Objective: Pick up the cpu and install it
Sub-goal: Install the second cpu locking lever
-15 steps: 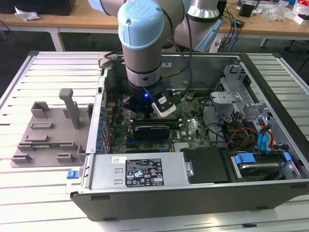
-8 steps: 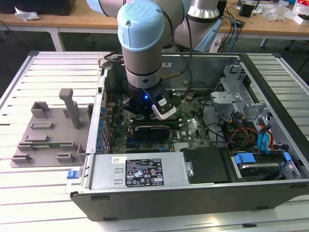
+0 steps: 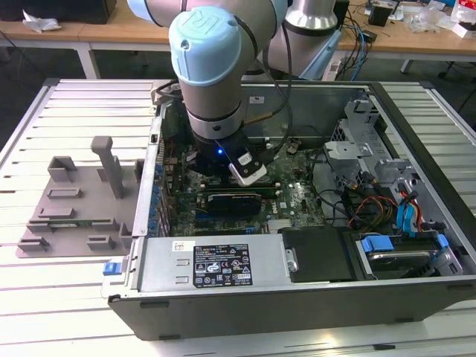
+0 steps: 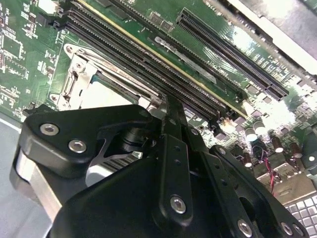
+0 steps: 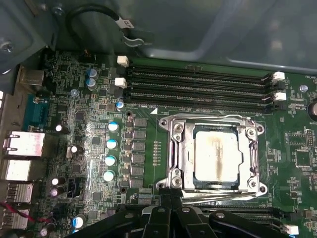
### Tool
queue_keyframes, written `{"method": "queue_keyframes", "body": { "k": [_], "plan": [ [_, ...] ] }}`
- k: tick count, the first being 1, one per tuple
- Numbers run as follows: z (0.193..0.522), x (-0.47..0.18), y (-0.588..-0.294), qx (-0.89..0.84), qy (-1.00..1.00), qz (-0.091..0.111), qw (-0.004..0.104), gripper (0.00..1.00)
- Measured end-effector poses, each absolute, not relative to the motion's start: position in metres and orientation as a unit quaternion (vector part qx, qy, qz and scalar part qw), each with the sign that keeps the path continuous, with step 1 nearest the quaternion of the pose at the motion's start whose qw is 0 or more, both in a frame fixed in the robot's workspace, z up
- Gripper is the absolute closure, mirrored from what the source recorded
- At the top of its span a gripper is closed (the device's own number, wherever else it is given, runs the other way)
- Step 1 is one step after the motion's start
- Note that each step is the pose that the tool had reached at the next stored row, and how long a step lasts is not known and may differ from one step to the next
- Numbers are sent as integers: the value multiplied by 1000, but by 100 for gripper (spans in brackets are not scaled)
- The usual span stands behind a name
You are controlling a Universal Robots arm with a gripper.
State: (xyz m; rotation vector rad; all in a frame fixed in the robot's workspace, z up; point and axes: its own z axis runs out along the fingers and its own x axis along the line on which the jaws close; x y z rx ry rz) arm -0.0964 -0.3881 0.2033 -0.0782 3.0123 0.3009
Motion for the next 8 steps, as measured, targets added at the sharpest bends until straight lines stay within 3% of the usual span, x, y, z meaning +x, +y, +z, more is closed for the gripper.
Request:
{"method": "queue_keyframes", "body": {
  "k": [8],
  "plan": [
    [199, -106, -387, -26, 991, 112, 66, 89]
  ]
}}
